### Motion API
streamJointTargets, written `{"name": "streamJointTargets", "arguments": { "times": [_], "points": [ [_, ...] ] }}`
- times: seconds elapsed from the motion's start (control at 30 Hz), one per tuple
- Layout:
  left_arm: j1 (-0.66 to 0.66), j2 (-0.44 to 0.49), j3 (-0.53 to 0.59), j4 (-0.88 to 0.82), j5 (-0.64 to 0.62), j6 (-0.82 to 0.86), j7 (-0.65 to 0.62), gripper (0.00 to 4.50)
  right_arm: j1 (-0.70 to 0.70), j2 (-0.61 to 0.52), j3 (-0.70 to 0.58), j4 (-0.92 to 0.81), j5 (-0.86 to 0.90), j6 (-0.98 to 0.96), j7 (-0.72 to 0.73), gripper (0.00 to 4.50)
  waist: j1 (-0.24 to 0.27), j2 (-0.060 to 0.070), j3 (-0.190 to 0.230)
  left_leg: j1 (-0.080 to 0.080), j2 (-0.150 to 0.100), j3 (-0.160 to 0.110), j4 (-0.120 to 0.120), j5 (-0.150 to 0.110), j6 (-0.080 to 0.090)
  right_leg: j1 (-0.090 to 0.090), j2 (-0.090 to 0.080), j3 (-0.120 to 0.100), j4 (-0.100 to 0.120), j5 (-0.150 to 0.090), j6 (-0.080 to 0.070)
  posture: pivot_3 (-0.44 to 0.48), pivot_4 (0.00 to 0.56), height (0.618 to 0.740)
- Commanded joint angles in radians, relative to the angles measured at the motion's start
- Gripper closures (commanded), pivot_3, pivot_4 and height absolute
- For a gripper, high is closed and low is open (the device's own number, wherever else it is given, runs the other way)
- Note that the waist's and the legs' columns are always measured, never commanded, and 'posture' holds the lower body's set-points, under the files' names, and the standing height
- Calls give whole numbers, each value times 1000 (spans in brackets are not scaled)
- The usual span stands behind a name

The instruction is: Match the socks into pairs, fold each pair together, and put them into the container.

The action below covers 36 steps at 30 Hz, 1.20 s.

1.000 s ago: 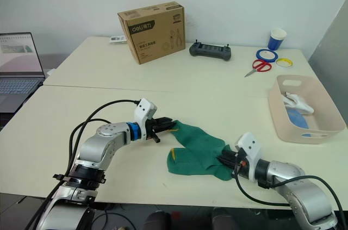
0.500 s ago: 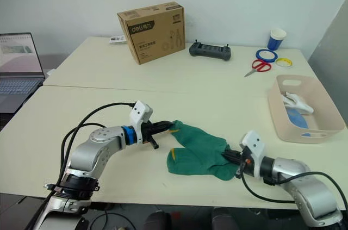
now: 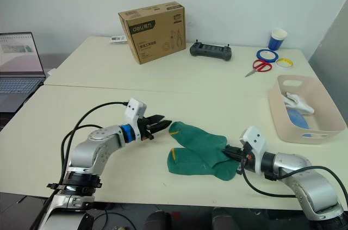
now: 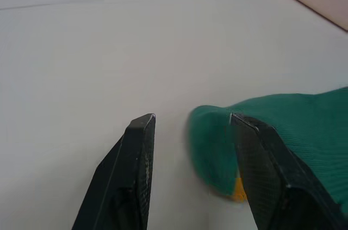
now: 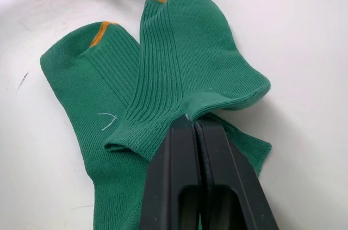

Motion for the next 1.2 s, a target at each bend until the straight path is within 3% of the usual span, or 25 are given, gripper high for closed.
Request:
{"name": "streamJointTargets", "arguments": {
  "times": [0.03, 0.2, 0.3, 0.47, 0.77, 1.0, 1.2],
  "points": [
    [-43, 8, -36, 35, 50, -56, -6, 2344, 5, 2, -12, -6, 1, -32, 5, 4500, 0, 0, 0, 0, 0, 0, 0, 0, 0, 0, 0, 0, 0, 0, 0, 0, 150, 740],
    [-59, 16, -78, 111, 102, -117, -34, 2344, 14, 8, -6, -8, -7, -45, 3, 4500, -2, 0, 0, 1, 0, 0, 0, 0, 0, 0, 1, 0, 0, 0, 0, 0, 150, 740],
    [-41, 25, -79, 87, 91, -100, -61, 2932, 16, 8, -6, -5, -7, -50, 4, 4500, -1, 0, 0, 0, 0, 0, 0, 0, 0, 0, 0, 0, 0, 0, 0, 0, 150, 740],
    [-17, 36, -65, 43, 74, -79, -73, 4476, 11, 9, -4, 7, -10, -59, 5, 4500, -1, 0, 0, 0, 0, 0, 0, 0, 0, 0, 0, 0, 0, 0, 0, 0, 150, 740],
    [16, 40, -13, -113, -7, -6, -69, 4476, -33, -10, -25, 17, 9, -38, 19, 4500, -1, 0, 0, 0, 0, 0, 0, 0, 0, 0, 0, 0, 0, 0, 0, 0, 150, 740],
    [115, 89, 50, -361, -160, 207, -54, 4476, -60, -92, -129, 21, 115, 64, 75, 4500, -2, 0, 0, 0, 0, 0, 0, 0, 0, 0, 0, 0, 0, 0, 0, 0, 150, 740],
    [216, 118, 59, -501, -266, 344, -41, 4476, -69, -140, -135, 74, 116, 79, 116, 4500, -3, 0, 0, 1, 0, 0, 0, 0, 0, 0, 0, 0, 0, 0, 0, 0, 150, 740]
  ]
}}
